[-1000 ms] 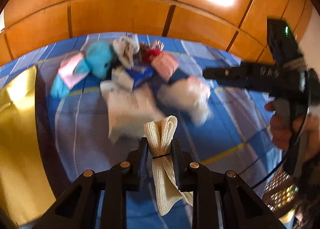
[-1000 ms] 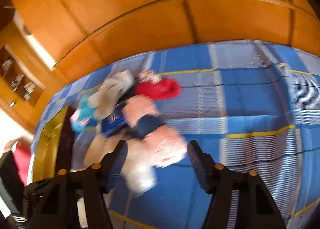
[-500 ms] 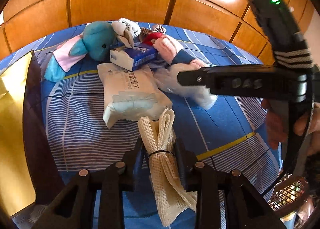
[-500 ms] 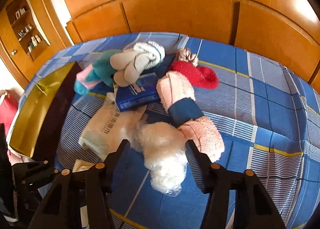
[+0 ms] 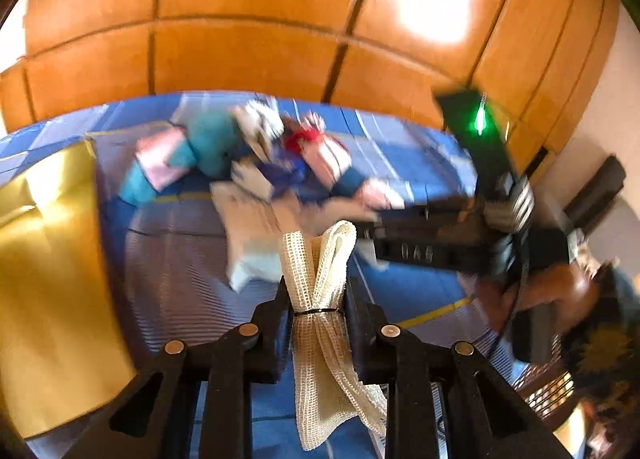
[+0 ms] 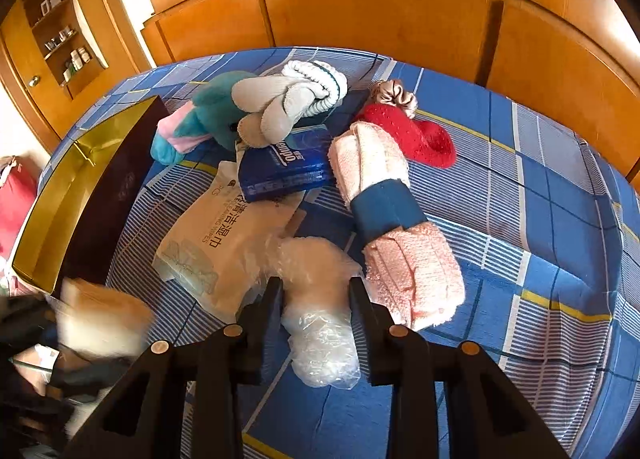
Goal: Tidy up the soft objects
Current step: 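Drop the mesh bag into the gold tray while the right gripper grasps the plastic-wrapped item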
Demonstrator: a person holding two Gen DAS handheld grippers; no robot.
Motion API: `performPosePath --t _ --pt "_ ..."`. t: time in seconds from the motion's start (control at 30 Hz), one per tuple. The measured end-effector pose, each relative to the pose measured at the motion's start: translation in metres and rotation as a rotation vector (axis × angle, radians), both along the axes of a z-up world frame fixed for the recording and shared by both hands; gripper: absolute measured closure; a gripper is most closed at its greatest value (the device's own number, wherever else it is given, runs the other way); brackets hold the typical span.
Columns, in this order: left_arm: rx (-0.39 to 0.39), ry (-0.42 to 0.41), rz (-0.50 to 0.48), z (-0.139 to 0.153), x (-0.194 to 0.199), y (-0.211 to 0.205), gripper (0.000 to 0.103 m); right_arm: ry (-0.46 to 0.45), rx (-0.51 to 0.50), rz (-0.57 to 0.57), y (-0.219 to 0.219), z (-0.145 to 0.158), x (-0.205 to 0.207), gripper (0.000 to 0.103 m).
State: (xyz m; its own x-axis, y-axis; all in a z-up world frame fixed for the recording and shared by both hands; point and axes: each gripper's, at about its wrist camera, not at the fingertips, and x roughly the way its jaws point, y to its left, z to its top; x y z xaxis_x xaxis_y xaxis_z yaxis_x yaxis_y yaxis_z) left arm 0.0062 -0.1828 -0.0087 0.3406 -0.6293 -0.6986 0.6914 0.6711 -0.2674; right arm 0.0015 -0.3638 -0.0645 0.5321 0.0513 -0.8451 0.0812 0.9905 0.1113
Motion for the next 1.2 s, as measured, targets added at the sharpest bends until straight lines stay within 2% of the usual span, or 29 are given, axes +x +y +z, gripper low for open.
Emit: performPosePath --t 0.13,0.27,0.47,0.6,0.7,0.77,0.83,0.97,1.03,1.1,1.2 --pt "-0.077 0.011 0.130 0.030 0.029 0.046 0.078 -0.003 -0.007 -0.003 0.004 0.001 0.001 0.070" --pt "-0.065 0.002 0.290 0.043 0.074 0.090 0.078 -0.003 -0.011 -0.006 0.003 0.001 -0.002 0.070" --pt "0.011 0.076 0.423 0.014 0.147 0.119 0.078 -0.008 -0.040 0.003 0.007 0.000 0.000 0.070" --pt "0.058 0.107 0.452 -0.008 0.179 0.114 0.078 -0.010 -0.039 0.003 0.007 -0.001 0.001 0.070" --pt "0.061 0.121 0.466 -0.016 0.194 0.111 0.077 -0.009 -0.045 0.007 0.007 -0.001 0.001 0.070" --pt "0.059 0.127 0.472 -0.017 0.200 0.106 0.069 -0.010 -0.050 0.008 0.008 -0.001 0.001 0.069" --pt "0.062 0.122 0.487 -0.016 0.200 0.106 0.049 -0.010 -0.054 0.009 0.008 -0.001 0.001 0.069" --pt "0.092 0.102 0.487 -0.010 0.183 0.109 0.044 -0.011 -0.063 0.011 0.009 -0.002 0.002 0.068" --pt "0.085 0.062 0.493 -0.004 0.166 0.114 0.041 -0.012 -0.070 0.013 0.010 -0.002 0.002 0.068" --pt "0.087 0.017 0.516 0.001 0.149 0.118 0.032 -0.013 -0.080 0.016 0.012 -0.002 0.002 0.068" --pt "0.077 -0.036 0.541 0.009 0.121 0.123 0.027 -0.015 -0.094 0.022 0.014 -0.003 0.002 0.066"
